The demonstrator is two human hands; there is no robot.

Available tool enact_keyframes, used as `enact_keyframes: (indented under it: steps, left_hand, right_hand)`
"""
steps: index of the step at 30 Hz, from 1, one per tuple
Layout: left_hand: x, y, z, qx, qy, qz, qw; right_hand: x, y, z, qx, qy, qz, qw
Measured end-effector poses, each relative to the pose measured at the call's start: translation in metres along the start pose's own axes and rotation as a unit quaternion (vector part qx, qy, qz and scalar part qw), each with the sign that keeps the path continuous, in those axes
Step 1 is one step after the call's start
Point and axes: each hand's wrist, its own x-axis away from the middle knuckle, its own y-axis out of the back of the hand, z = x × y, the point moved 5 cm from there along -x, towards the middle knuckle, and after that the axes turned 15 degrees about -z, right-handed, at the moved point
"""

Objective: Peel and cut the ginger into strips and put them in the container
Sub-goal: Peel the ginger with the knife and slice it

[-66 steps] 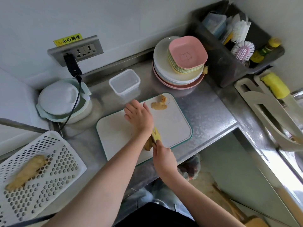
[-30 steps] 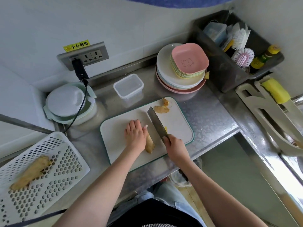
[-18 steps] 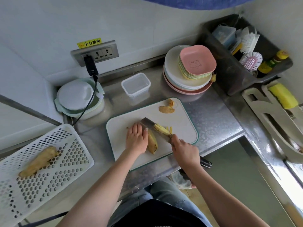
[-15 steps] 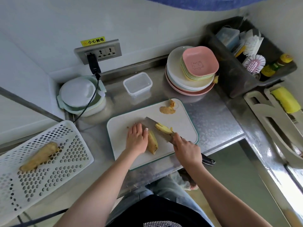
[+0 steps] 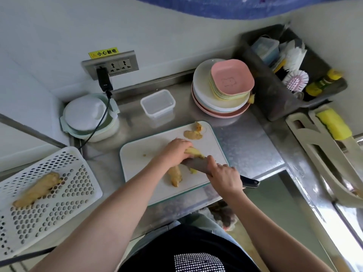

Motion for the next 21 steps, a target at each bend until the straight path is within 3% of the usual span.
enact_keyframes:
  steps: [6, 9, 11, 15, 19, 21]
  left_hand:
    - [-0.008, 0.019, 0.017, 0.09, 0.125, -0.111, 0.982]
    - [-0.003, 0.026, 0.022, 0.191, 0.298, -0.207, 0.912]
    - [0.008, 0.026, 0.023, 0.192, 0.379, -0.244, 0.872]
    - [0.022, 0.008, 0.011, 0.172, 0.397, -0.138, 0.891]
    - [0.028, -0.011, 0.003, 0.208, 0.434, -0.062, 0.874]
    - [0.032, -0.018, -0.002, 0.173, 0.428, -0.013, 0.887]
  right_hand:
    - [0.018, 0.004, -0.016, -0.008, -0.064, 0.008, 0.998]
    - [0.022, 0.009, -0.034, -0.006, -0.123, -0.01, 0.992]
    - [0.025, 0.011, -0.042, -0.017, -0.158, -0.03, 0.987]
    - [0.029, 0.01, -0.048, -0.058, -0.243, -0.058, 0.966]
    - [0.03, 0.007, -0.046, -0.098, -0.315, -0.071, 0.941]
    - [0.03, 0.005, -0.045, -0.105, -0.322, -0.071, 0.938]
